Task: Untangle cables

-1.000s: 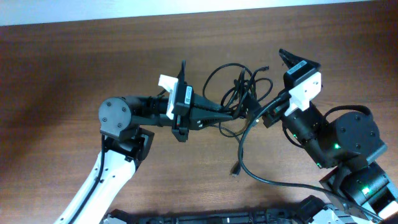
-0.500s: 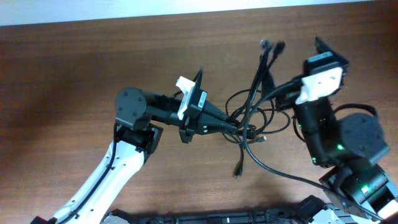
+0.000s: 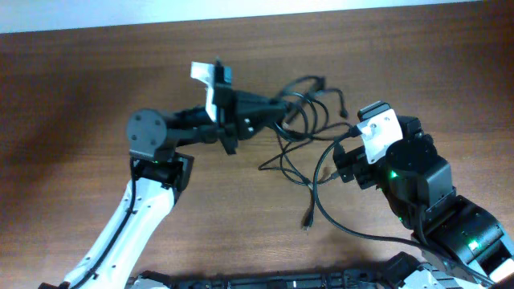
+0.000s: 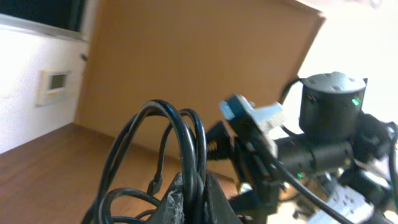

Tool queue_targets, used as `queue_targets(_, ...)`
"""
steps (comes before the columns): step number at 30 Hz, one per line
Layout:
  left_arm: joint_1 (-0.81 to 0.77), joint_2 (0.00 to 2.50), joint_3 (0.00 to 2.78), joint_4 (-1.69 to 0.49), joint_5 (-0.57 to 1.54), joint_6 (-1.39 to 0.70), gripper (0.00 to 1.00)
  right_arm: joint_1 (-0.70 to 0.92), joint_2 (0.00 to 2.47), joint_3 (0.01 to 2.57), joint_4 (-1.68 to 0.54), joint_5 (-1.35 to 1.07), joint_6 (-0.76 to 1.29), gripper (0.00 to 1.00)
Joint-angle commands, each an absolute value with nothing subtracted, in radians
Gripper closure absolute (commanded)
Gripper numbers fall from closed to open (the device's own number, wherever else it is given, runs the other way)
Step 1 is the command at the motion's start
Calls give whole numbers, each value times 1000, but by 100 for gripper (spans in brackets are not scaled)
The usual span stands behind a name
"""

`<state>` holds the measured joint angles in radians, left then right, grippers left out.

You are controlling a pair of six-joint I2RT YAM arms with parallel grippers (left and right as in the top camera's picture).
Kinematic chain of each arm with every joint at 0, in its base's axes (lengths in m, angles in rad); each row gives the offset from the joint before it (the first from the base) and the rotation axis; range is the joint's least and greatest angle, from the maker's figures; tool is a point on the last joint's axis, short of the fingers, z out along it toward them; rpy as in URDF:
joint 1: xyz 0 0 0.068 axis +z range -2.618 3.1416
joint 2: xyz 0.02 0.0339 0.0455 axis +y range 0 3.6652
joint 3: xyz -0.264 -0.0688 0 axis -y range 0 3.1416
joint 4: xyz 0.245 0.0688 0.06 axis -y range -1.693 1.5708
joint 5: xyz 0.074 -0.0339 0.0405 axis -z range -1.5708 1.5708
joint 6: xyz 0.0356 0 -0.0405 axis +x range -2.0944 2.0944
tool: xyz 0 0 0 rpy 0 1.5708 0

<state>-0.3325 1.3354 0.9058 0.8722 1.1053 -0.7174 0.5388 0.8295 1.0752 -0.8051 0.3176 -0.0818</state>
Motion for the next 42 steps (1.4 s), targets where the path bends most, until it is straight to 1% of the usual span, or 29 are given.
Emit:
queue_targets(1, -283, 1333, 905, 878, 1064, -793, 100, 535, 824, 1079, -785, 176, 6, 1)
queue_targets(4, -282, 1333, 905, 878, 1048, -792, 100, 535, 824, 1079, -634, -9, 96, 1)
queue_targets(7, -283, 1333, 905, 878, 1022, -793, 100, 535, 825, 1079, -484, -121, 207, 1)
queue_targets(11, -287, 1333, 905, 879, 996, -793, 100, 535, 838, 1079, -458, -124, 321, 1)
queue_targets(13, -306, 1333, 905, 881, 990, -792, 100, 535, 861, 1079, -456, -118, 331, 1)
queue_targets(17, -354, 1333, 905, 882, 991, -793, 100, 535, 958, 1079, -456, 12, 332, 1)
queue_targets(20, -355, 1333, 905, 882, 1007, -793, 100, 535, 1003, 1079, -465, 138, 331, 1)
queue_targets(23, -355, 1333, 905, 884, 1021, -793, 100, 535, 1008, 1079, -535, 311, 331, 1)
queue_targets(25, -355, 1333, 905, 937, 1032, -796, 100, 535, 1008, 1079, -591, 384, 331, 1)
queue_targets(28, -354, 1333, 905, 1010, 1032, -797, 100, 535, 1005, 1079, -664, 435, 331, 1)
queue_targets(30, -335, 1333, 905, 1021, 1032, -801, 100, 535, 987, 1079, -720, 470, 331, 1)
queue_targets(32, -310, 1333, 905, 1022, 1031, -834, 100, 535, 962, 1079, -731, 484, 330, 1)
queue_targets(38, -251, 1333, 905, 1149, 1032, -899, 100, 535, 876, 1079, -790, 538, 318, 1)
queue_targets(42, -241, 1333, 905, 1152, 1032, -905, 100, 535, 832, 1079, -842, 572, 320, 1)
